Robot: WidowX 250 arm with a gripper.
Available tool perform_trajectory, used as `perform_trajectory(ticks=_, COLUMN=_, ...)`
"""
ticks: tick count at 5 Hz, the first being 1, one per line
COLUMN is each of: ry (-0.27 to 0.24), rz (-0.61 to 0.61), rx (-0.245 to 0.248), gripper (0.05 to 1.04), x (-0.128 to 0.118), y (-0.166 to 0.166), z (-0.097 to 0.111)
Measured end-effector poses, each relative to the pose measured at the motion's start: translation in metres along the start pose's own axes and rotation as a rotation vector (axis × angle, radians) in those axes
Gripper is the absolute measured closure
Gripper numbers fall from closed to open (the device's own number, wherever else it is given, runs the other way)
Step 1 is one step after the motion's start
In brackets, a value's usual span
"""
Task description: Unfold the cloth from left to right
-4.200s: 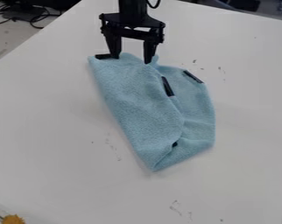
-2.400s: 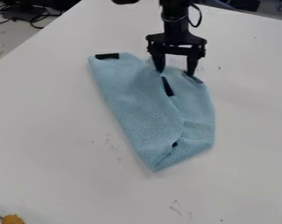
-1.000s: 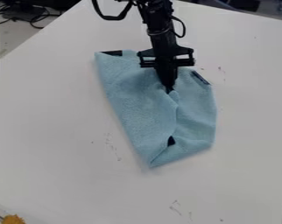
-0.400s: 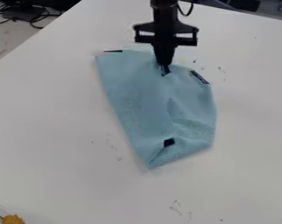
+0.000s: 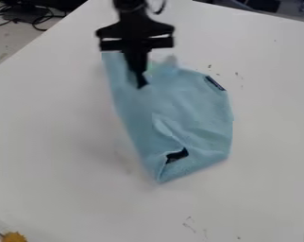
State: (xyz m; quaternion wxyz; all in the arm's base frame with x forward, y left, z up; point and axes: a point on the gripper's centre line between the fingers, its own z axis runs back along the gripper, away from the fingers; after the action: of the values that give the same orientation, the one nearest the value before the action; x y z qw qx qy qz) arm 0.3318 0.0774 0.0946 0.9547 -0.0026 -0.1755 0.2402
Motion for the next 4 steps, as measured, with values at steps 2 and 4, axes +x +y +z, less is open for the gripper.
perform_trajectory(ticks=2, ry=-0.042, rz=0.109, rx=-0.038, gripper=1.029, x=-0.023, y=0.079, z=-0.014)
perform_trajectory(ticks=4, ry=-0.017, rz=0.125, rx=-0.080, gripper=1.008, x=-0.020, y=0.135, z=-0.038)
